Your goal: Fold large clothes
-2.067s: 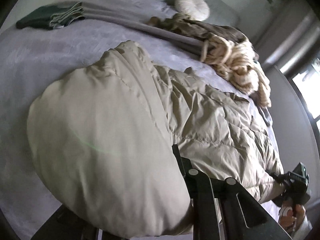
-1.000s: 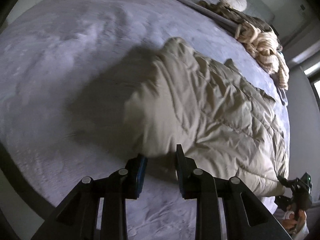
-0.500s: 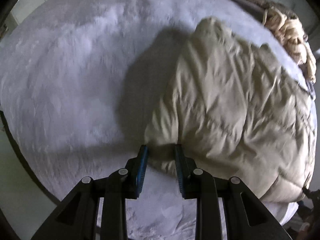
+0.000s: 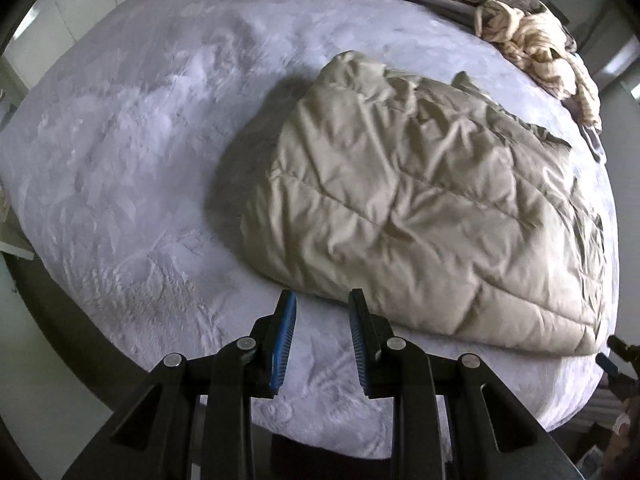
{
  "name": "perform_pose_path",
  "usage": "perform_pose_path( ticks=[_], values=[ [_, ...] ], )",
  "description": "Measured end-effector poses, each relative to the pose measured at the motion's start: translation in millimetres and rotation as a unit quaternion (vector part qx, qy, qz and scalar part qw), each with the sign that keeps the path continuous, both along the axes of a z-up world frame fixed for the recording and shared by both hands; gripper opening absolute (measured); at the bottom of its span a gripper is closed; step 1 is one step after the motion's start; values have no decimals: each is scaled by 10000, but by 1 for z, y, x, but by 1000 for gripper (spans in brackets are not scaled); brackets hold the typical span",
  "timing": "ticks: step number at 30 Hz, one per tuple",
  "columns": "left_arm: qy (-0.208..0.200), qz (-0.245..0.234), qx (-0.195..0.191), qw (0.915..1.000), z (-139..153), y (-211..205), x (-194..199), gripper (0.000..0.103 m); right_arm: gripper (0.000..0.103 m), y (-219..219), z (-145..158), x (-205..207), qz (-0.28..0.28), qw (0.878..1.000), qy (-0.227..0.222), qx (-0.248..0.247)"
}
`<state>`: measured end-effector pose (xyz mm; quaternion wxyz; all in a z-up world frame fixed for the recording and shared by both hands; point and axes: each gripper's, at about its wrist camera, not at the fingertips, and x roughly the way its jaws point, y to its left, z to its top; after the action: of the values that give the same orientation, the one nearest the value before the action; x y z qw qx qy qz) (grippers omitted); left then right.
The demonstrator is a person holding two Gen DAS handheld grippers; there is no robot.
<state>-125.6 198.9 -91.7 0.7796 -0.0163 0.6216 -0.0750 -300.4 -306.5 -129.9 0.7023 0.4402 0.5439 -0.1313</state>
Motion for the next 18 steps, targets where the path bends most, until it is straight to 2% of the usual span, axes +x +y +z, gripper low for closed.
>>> perform_pose_path(
  ticks=[5, 12, 13, 14, 15, 16, 18],
  values=[
    [-87, -281, 43, 9996, 10, -10, -4, 29, 59, 16, 9, 3, 268, 9995, -115, -113],
    [-124, -563, -30, 9983, 17, -11, 12, 29, 60, 38, 11, 26, 251, 9993, -216, -161],
    [-128, -612, -32, 9980, 17, -10, 16, 35, 61, 42, 10, 34, 261, 9992, -233, -170],
    [-127, -671, -20, 9977, 18, -9, 22, 73, 61, 48, 11, 39, 273, 9992, -243, -174],
    [-175, -702, 26, 9974, 20, -7, 28, 94, 61, 55, 11, 47, 296, 9991, -249, -187],
    [-306, -699, 84, 9970, 24, -6, 31, 103, 61, 61, 11, 54, 324, 9989, -256, -200],
    [-433, -859, 118, 9953, 28, -6, 42, 103, 61, 74, 13, 68, 405, 9985, -252, -255]
  ],
)
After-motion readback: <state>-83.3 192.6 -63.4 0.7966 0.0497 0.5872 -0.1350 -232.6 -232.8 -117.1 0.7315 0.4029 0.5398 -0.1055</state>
